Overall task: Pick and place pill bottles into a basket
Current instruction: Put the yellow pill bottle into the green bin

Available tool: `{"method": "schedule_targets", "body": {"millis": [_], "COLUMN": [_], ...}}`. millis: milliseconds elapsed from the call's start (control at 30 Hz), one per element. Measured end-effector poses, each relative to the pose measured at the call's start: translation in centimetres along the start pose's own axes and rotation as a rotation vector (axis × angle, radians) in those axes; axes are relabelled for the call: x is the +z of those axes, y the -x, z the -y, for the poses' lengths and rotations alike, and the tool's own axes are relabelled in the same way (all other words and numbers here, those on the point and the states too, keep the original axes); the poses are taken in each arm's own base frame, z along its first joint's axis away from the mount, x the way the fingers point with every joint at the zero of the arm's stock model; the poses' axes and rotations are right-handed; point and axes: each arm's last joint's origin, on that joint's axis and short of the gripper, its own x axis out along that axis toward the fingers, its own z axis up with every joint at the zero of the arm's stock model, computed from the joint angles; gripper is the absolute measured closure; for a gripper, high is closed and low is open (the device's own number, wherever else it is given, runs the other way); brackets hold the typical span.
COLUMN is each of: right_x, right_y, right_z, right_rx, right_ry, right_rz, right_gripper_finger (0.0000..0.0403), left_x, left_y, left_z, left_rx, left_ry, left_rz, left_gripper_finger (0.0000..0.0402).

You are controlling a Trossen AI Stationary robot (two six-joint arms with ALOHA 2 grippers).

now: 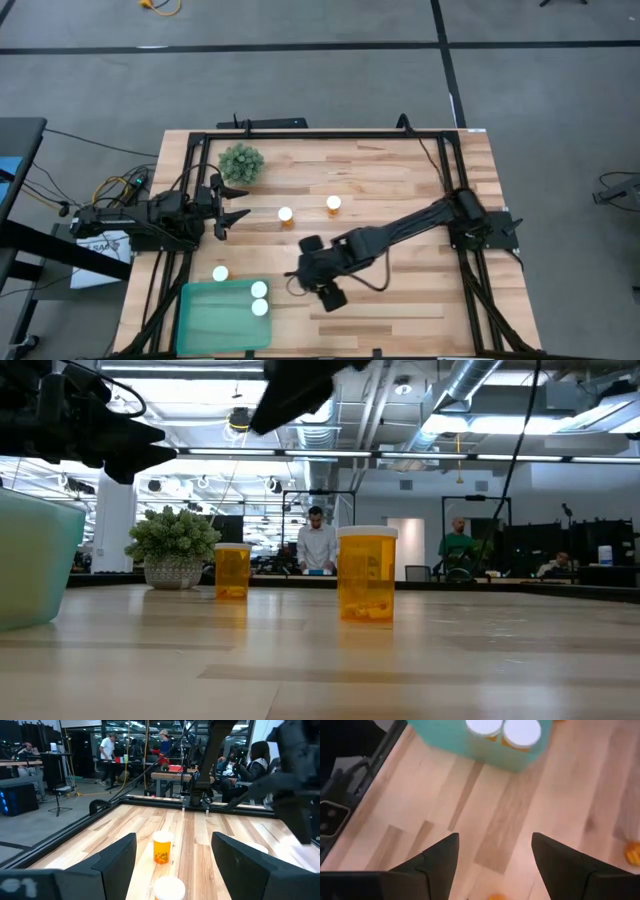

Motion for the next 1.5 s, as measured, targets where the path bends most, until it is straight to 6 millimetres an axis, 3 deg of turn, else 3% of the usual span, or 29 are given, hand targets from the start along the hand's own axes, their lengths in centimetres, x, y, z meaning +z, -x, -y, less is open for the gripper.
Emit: {"method": "schedule_targets", "body": {"millis": [300,700,1067,1500], "right_x": [-5.2,-12.1,-12.2,-11.6], "right_y": [1.7,-0.1,-0.4,-0.3], "right_z": [-0.6,-1.0,-2.3,-1.8], "right_rx": [-0.102,-0.209,-0.179,-0.050], "right_ry": [-0.132,-0.305,-0.334,-0.381], "right_rz": [0.082,0.175,0.238,0.304], "right_gripper_finger": [0.0158,0.0158,0.0158,0.0158], "left_x": [0.0,0.0,0.0,0.0], "left_y": [0.0,0.0,0.0,0.0], "left_z": [0.0,0.0,0.0,0.0], "left_rx": [0.000,0.000,0.000,0.000], "left_ry": [-0.002,0.000,-0.005,-0.005], "left_rz": [0.000,0.001,0.001,0.001], "left_gripper_finger": [0.0153,0.0153,0.0153,0.0153]}}
